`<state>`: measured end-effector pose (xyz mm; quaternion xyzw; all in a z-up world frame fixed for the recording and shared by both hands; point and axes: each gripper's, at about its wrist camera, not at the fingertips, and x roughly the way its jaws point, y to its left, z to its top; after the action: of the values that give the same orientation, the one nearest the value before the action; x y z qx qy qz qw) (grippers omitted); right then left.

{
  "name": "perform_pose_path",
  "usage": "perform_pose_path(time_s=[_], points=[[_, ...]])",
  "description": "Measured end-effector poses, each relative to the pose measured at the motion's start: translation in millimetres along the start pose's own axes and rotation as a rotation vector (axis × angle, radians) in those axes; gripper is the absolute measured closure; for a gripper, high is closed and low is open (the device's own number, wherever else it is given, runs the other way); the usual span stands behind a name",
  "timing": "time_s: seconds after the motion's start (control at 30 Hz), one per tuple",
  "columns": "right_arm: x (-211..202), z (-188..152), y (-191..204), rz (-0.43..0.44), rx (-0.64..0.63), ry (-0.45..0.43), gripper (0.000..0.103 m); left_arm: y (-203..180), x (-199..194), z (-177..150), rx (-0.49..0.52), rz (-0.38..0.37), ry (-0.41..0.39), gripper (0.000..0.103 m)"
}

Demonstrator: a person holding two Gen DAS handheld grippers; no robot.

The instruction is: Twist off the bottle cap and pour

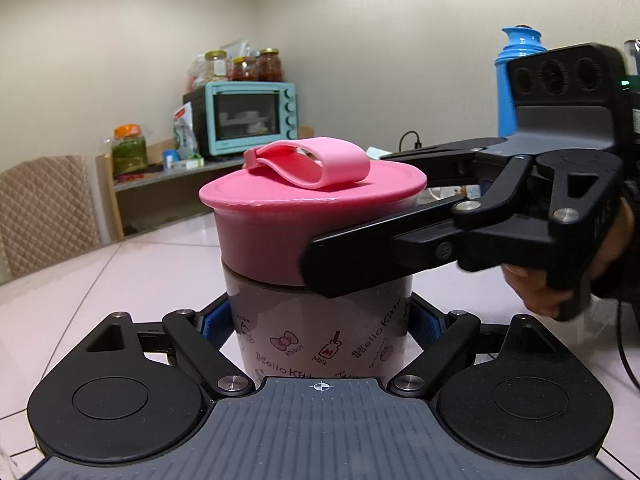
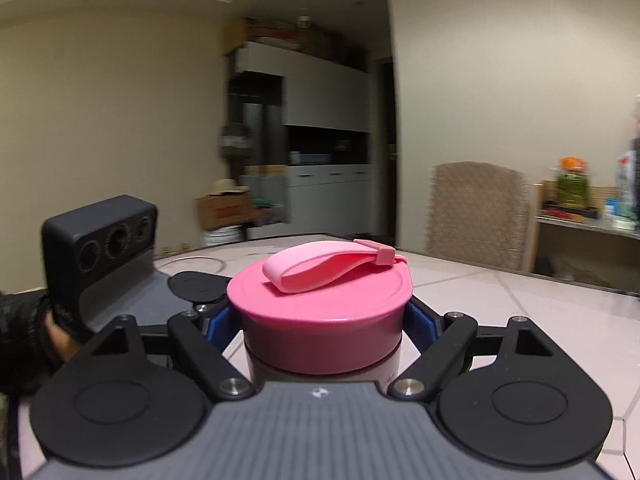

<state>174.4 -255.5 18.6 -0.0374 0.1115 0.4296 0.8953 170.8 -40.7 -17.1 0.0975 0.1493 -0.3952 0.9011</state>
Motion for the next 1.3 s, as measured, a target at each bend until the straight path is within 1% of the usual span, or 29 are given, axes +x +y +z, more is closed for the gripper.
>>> perform_pose_path(time_s=[0.1, 0.13, 0.33, 0.4, 0.53, 0.6, 0.73, 0.87, 0.93, 1.13, 1.23, 1.3], points=[[-0.4, 3.1, -9.1, 0.066, -0.007, 0.001, 0.018, 0.2, -0.2, -0.4, -0.001, 0.0, 0.0, 0.013], [-0.6, 4.3, -9.7, 0.074, -0.011, 0.002, 0.018, 0.1, -0.3, -0.5, 0.0, 0.0, 0.001, 0.013], [-2.9, 9.5, -5.4, 0.064, -0.01, 0.004, 0.018, -0.6, 0.6, -0.4, 0.0, 0.0, 0.001, 0.013], [-2.5, 11.3, -1.1, 0.029, -0.003, 0.011, 0.014, 0.5, 1.6, 0.0, 0.0, 0.0, 0.001, 0.013], [-6.2, 17.7, 22.8, -0.11, 0.002, 0.022, 0.012, 0.9, 1.6, 0.0, 0.0, 0.0, 0.0, 0.013], [-8.6, 18.9, 29.2, -0.143, 0.018, 0.02, 0.011, 1.1, 1.6, 0.2, 0.0, -0.001, 0.0, 0.013], [-8.7, 19.7, 46.9, -0.236, 0.037, 0.019, 0.01, 1.3, 1.5, 0.2, 0.0, -0.001, 0.0, 0.013], [-7.1, 16.4, 53.9, -0.313, 0.064, -0.004, 0.01, 1.9, 1.4, 0.0, 0.0, -0.001, 0.0, 0.013], [-4.0, 15.3, 58.7, -0.366, 0.084, -0.014, 0.01, 1.7, 1.6, 0.1, 0.0, -0.001, -0.001, 0.013], [9.5, 11.1, 63.3, -0.454, 0.103, -0.006, 0.01, 1.8, 1.3, 0.0, -0.001, -0.001, -0.001, 0.013], [18.4, 10.6, 66.3, -0.471, 0.107, 0.006, 0.01, 1.9, 1.4, 0.1, 0.0, -0.001, -0.001, 0.013], [21.6, 10.7, 68.5, -0.487, 0.104, 0.009, 0.013, 2.0, 1.6, 0.2, 0.0, -0.001, -0.001, 0.013]])
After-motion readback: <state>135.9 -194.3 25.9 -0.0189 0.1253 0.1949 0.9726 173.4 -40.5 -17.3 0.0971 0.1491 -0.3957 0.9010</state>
